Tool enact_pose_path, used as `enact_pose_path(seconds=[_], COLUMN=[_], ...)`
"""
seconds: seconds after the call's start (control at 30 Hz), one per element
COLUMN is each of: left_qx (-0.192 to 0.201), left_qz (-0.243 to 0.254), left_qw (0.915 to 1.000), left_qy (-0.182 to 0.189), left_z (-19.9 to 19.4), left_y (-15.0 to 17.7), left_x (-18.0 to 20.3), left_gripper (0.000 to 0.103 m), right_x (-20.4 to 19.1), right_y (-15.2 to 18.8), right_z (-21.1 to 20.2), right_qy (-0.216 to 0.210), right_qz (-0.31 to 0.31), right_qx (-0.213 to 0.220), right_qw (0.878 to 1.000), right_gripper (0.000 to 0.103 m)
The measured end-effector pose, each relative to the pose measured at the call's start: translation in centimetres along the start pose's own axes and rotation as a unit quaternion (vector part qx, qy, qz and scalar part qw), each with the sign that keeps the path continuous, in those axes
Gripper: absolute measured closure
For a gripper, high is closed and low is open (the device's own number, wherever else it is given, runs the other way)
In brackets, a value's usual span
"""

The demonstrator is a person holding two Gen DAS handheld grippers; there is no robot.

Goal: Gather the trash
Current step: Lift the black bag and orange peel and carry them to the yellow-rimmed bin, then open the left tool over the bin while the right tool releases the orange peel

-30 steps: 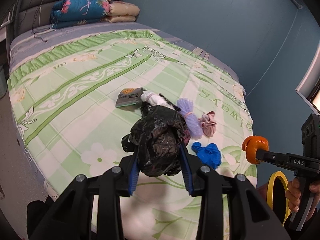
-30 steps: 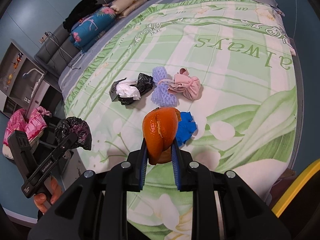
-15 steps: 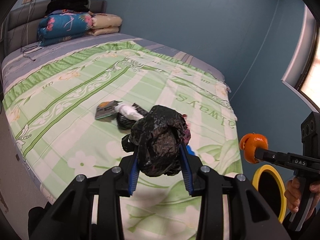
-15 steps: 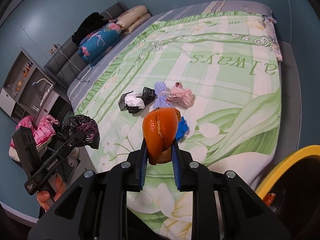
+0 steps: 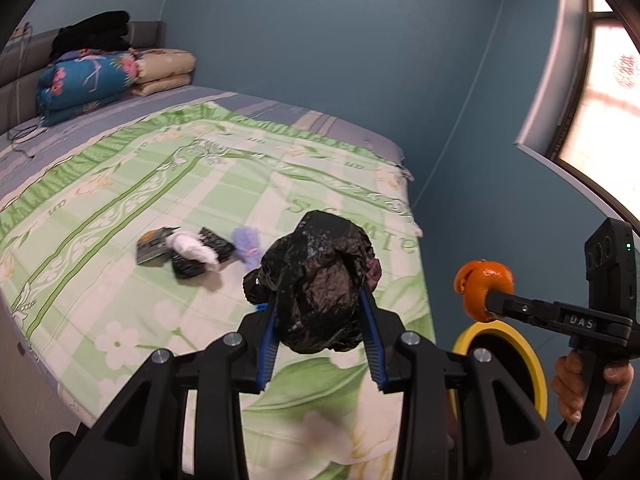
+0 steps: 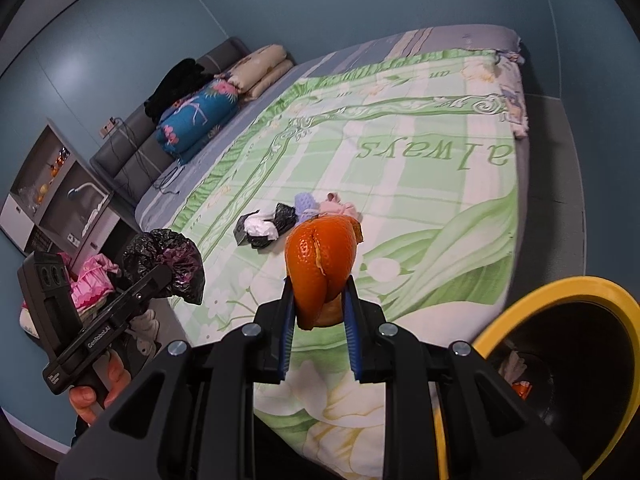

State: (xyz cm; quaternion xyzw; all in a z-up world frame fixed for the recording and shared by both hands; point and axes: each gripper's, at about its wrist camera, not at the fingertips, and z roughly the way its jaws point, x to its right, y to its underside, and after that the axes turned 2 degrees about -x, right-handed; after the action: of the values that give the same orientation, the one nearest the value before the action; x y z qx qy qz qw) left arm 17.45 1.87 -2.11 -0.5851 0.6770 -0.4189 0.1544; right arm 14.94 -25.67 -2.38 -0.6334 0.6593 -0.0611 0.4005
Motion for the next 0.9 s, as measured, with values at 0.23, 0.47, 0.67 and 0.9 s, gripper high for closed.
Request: enact_pose_path(seconds=[0.23, 0.47, 0.67, 0.9], left_qx=[0.002, -0.008, -0.024, -0.046], left_qz=[0.021, 0.041, 0.064, 0.095], left_qw=[0.9994, 0.9977, 0.9947, 0.9895], left_qy=[0.026, 0.053, 0.076, 0.099], left_z=[0.1, 0.9, 2.2, 3.5], left_y=[-0.3, 0.0, 0.9, 2.2], left_x=[3.3, 6.2, 9.3, 12.7], left_gripper=[0.069, 0.069, 0.069, 0.069], right_x=[2.1, 4.7, 6.7, 9.2], right_y=[0.7, 1.8, 2.7, 4.0], right_z=[-2.6, -5.1, -7.0, -8.8], right_qy=[0.018, 0.036, 0.048, 0.068], right_qz=[0.019, 0.045, 0.066, 0.094], right_qx=[0.021, 0.042, 0.058, 0.081], right_qw=[0.999, 0.997, 0.995, 0.990], right_gripper=[0.082, 0.082, 0.082, 0.082])
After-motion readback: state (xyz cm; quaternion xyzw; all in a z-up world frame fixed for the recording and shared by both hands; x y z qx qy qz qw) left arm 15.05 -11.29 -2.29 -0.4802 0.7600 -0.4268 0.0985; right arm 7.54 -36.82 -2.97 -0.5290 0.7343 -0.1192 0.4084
